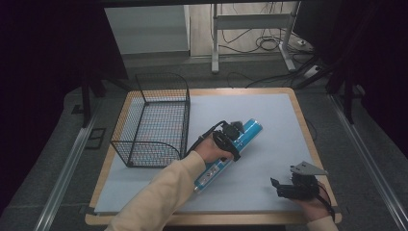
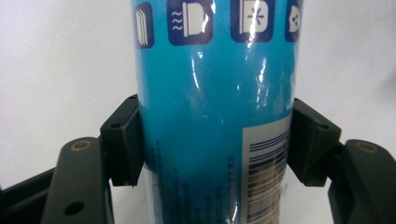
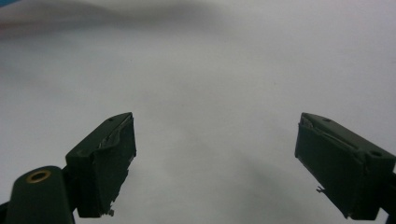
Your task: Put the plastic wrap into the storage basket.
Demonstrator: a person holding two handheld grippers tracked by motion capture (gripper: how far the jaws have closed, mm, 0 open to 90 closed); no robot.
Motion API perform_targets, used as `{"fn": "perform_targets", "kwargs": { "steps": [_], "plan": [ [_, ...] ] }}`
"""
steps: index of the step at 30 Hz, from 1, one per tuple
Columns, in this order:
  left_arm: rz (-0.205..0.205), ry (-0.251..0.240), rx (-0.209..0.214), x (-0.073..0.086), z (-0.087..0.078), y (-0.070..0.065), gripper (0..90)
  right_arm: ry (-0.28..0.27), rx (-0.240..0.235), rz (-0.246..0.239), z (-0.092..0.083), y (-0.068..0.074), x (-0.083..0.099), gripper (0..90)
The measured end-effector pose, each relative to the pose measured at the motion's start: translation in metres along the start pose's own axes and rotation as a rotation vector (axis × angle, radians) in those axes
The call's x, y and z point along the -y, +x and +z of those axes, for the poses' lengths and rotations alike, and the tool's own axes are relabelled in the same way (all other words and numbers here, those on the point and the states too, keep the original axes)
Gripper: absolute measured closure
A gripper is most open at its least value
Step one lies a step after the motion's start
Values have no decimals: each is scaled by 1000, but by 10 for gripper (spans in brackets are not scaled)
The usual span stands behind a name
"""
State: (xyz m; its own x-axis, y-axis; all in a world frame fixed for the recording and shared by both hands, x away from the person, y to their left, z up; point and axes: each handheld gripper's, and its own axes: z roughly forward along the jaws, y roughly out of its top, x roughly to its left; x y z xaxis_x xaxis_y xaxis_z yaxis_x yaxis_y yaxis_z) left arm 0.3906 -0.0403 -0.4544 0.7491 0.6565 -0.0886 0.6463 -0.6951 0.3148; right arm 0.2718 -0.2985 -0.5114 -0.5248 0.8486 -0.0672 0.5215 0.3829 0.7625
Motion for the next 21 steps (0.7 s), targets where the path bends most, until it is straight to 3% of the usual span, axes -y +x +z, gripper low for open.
{"fn": "perform_targets", "kwargs": {
  "steps": [13,21],
  "plan": [
    [28,-39,-13,-6,-36,-1,315,-4,-4,5,-1,0,-1,127],
    [25,-74,-30,-9,-60,1,315,-7,-4,5,-1,1,-1,127]
  ]
}}
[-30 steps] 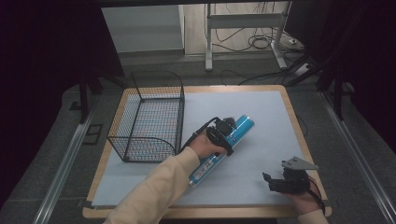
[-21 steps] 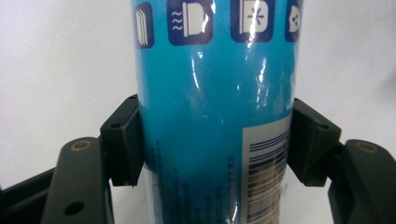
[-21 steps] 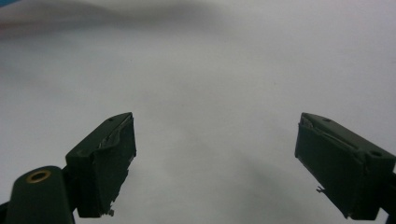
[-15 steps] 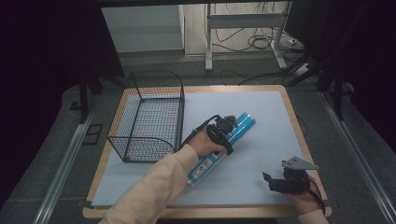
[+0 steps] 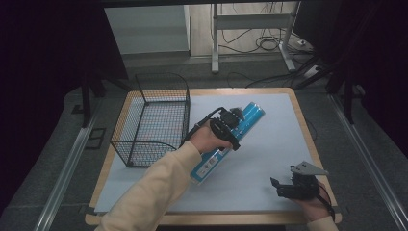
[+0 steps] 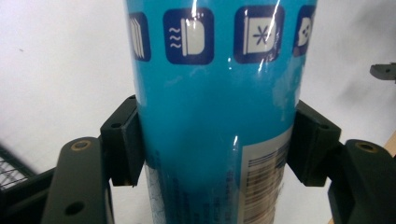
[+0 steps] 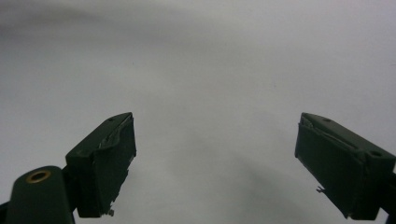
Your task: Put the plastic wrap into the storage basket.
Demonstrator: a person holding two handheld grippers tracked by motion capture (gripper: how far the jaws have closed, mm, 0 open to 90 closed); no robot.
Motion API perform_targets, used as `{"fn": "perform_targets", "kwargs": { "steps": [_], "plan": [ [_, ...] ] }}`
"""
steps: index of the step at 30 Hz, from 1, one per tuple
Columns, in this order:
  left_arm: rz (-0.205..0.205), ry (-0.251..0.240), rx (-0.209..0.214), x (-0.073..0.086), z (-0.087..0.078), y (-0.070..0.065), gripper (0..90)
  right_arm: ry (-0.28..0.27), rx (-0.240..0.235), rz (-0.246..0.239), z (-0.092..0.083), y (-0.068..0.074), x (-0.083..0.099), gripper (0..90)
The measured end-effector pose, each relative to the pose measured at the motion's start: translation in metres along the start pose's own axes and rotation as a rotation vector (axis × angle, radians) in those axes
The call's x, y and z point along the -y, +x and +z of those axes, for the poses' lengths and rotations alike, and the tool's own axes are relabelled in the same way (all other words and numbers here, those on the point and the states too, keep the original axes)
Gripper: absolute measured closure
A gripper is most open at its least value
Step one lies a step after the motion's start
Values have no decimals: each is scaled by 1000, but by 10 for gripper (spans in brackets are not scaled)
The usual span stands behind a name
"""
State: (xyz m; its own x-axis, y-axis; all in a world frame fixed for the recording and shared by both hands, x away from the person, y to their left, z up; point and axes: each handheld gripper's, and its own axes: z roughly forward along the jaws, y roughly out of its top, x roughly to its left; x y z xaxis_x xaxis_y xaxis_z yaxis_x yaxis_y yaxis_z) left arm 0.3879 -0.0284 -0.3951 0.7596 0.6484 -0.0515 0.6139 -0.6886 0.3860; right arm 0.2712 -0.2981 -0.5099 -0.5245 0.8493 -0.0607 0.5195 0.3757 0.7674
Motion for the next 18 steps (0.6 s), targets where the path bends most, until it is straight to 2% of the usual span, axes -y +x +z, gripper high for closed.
{"fn": "perform_targets", "kwargs": {
  "steps": [10,18],
  "plan": [
    [-5,-19,-18,-4,-9,1,315,1,-1,-1,0,1,0,127],
    [6,-15,-21,-9,-16,4,315,-1,-1,-1,0,0,0,127]
  ]
}}
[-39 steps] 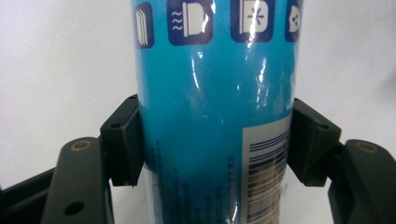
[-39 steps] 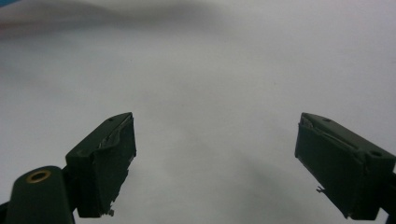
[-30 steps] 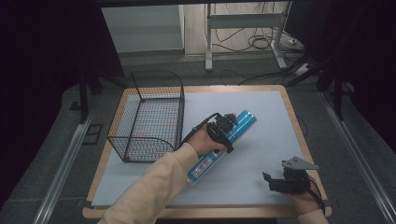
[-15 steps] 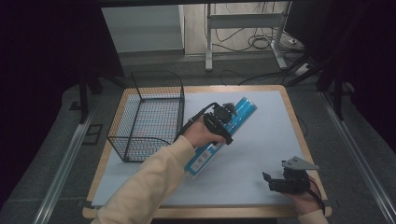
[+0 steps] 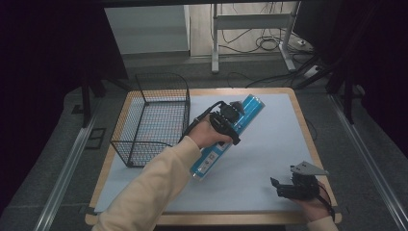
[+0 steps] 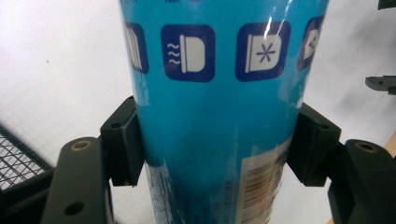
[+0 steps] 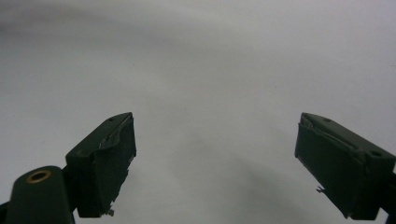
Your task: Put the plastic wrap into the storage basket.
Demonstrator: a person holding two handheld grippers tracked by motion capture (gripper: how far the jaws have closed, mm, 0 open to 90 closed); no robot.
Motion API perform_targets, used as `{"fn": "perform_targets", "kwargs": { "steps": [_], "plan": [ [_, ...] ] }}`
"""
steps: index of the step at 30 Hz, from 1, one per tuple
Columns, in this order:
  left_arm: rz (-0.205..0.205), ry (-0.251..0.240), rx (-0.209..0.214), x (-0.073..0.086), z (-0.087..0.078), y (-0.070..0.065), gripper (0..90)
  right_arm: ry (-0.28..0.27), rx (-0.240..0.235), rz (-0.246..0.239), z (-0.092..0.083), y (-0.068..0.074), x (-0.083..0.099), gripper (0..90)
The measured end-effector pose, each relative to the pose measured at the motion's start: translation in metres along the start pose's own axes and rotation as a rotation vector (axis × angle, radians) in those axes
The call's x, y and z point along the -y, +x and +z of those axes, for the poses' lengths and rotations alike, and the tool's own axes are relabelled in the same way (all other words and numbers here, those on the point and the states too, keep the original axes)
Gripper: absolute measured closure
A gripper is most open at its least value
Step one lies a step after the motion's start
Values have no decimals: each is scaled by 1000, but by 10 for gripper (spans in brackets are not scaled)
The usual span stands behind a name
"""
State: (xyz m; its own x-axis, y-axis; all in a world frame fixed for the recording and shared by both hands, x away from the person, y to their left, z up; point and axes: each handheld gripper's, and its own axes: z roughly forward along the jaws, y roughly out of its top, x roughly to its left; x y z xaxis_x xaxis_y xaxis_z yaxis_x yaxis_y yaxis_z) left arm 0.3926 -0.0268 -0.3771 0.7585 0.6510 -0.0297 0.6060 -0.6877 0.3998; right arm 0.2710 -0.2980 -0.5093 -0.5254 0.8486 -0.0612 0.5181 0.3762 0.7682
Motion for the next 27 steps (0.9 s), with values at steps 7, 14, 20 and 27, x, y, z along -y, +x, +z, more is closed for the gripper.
{"fn": "perform_targets", "kwargs": {
  "steps": [7,14,20,27],
  "plan": [
    [-7,-7,-15,-6,-15,4,315,-10,3,2,-2,0,-1,127],
    [-9,-16,-30,-12,-27,10,315,-12,2,8,-3,-1,-1,127],
    [-12,-21,-35,-18,-34,16,315,-15,5,11,-3,-1,-1,127],
    [-15,-29,-58,-27,-49,26,315,-14,6,11,-3,-2,-1,127]
  ]
}}
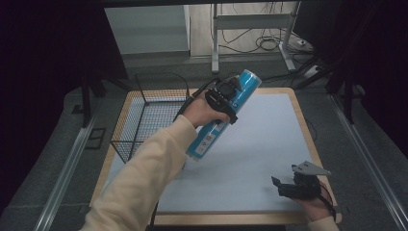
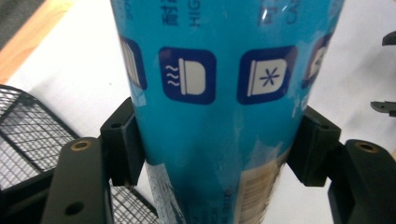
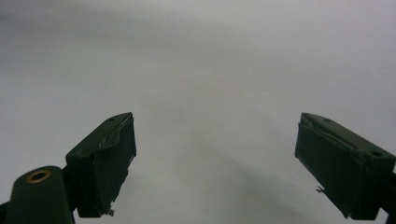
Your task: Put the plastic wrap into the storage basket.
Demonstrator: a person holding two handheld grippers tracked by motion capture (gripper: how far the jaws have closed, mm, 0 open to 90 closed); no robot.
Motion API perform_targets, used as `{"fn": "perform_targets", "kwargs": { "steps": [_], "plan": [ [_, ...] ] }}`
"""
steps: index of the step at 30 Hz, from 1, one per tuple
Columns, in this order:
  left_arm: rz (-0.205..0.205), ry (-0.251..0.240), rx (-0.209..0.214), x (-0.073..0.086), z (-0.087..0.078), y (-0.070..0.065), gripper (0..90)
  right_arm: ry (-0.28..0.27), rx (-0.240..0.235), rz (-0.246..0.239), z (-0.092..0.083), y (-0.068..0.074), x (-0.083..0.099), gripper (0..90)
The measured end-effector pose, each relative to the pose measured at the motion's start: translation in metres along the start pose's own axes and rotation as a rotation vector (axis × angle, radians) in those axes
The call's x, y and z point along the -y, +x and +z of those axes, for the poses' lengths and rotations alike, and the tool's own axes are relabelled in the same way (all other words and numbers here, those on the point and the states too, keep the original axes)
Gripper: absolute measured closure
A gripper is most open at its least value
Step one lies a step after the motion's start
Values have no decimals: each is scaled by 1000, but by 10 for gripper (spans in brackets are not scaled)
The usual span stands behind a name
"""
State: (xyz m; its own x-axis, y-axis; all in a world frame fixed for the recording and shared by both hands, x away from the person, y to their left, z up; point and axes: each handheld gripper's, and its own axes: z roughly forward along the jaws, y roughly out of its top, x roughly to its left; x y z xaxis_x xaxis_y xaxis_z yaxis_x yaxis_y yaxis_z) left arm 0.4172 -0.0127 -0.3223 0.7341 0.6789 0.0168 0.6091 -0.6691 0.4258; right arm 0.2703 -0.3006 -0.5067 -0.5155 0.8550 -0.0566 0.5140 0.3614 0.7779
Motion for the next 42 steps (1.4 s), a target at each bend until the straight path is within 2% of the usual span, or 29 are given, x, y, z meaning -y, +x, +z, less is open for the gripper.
{"fn": "perform_targets", "kwargs": {
  "steps": [6,8,13,17,19,20,28,42],
  "plan": [
    [-22,-7,9,-8,-9,12,315,5,2,-1,0,0,0,127],
    [-21,-7,-5,-12,-13,18,315,5,2,0,0,0,0,127],
    [-53,-6,-3,-16,-16,32,316,7,5,2,0,-1,0,127],
    [-61,-7,-24,-18,-18,40,315,10,6,-3,1,0,0,127],
    [-62,1,-21,-18,-19,44,315,11,7,-3,1,-1,0,127],
    [-73,-7,-20,-18,-19,45,315,12,6,0,1,-1,0,127],
    [-87,7,-57,-18,-23,58,315,10,9,-2,1,-1,0,127],
    [-111,-1,-70,-10,-35,68,315,4,11,-1,-1,-2,0,127]
  ]
}}
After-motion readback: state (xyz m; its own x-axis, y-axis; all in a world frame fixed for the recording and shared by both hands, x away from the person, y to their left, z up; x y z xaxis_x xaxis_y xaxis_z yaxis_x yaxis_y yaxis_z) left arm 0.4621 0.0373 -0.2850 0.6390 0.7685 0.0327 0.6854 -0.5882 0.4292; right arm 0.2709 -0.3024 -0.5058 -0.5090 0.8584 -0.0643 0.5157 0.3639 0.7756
